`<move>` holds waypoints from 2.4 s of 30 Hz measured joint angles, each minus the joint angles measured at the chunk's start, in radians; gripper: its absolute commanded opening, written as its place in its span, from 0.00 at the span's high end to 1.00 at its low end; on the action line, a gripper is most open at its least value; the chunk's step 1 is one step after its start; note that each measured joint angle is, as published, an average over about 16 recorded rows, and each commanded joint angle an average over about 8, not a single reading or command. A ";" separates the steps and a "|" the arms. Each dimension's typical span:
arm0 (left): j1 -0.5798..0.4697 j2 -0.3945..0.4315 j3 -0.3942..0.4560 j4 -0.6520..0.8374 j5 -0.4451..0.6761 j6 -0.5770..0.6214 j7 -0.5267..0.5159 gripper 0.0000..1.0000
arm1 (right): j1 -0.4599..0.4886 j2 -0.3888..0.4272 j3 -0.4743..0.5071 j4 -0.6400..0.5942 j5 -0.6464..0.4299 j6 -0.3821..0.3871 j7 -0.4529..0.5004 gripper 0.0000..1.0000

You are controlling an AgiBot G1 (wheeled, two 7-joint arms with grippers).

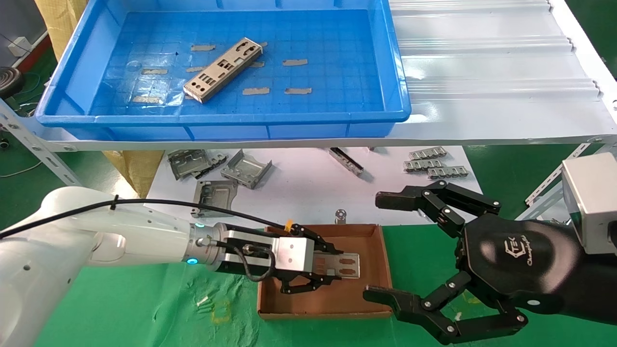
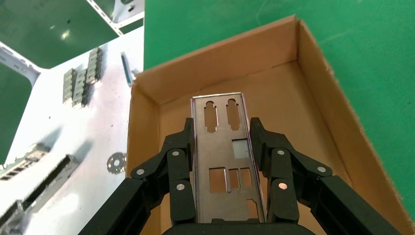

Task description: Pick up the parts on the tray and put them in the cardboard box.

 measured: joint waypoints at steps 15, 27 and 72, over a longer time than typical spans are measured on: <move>0.006 0.000 0.002 0.011 -0.064 0.008 0.015 0.00 | 0.000 0.000 0.000 0.000 0.000 0.000 0.000 0.00; 0.005 -0.033 -0.061 0.080 -0.213 0.263 -0.128 0.00 | 0.000 0.000 0.000 0.000 0.000 0.000 0.000 0.00; 0.257 -0.409 -0.333 -0.512 -0.368 0.274 -0.569 0.00 | 0.000 0.000 0.000 0.000 0.000 0.000 0.000 0.00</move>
